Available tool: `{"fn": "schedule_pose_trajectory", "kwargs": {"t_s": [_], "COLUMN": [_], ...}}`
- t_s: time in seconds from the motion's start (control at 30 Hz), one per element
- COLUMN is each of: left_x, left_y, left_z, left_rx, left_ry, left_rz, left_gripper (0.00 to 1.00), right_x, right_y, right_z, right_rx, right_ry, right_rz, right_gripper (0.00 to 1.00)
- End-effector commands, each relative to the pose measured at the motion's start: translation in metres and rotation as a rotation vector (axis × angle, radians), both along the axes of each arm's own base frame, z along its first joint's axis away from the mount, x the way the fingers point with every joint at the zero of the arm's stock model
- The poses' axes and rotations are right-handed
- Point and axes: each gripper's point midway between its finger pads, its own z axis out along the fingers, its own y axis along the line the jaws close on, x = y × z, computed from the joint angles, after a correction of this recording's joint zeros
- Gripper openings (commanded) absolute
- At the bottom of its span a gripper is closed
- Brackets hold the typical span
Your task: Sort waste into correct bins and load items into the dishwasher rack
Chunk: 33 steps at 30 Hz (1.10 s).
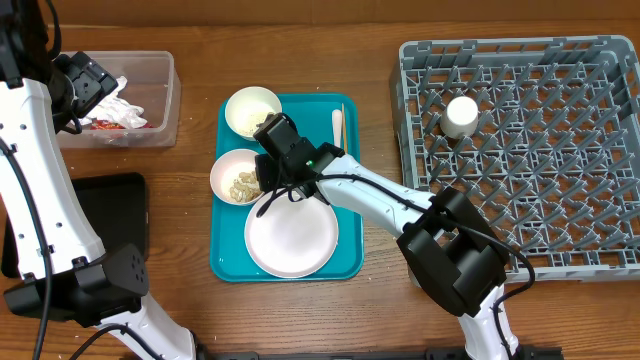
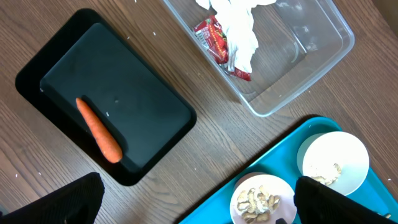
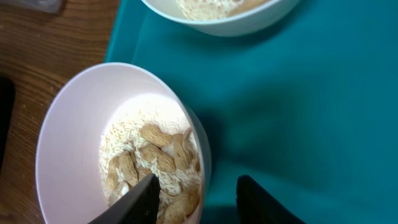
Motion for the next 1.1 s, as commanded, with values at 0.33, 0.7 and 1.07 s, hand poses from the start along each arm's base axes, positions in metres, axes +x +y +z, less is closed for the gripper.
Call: {"fn": "schedule_pose_trajectory", "kwargs": {"t_s": [0.33,0.7,1.07], "left_x": [-0.003,-0.003,0.000], "left_y": [0.002,0.002,-0.005], "left_z": [0.004,0.004,0.003], "left_rx": [0.011,0.011,-0.030], "left_ry": [-0.006,-0.006,-0.022], "left_rz": [0.009,0.009,-0.003], "left_gripper": [1.00,1.00,1.00], "right_x": [0.011,0.032,0.037], "right_y": [-0.106,-0.235,-0.364], "right_z": [0.194,0.176,0.162], "right_rx": [0.002,-0.161,-0.234], "right_ry": [-0.272,-0.142,-0.016], "right_rz": [-0.202,-0.469,-0.756], "right_gripper": [1.00,1.00,1.00]}}
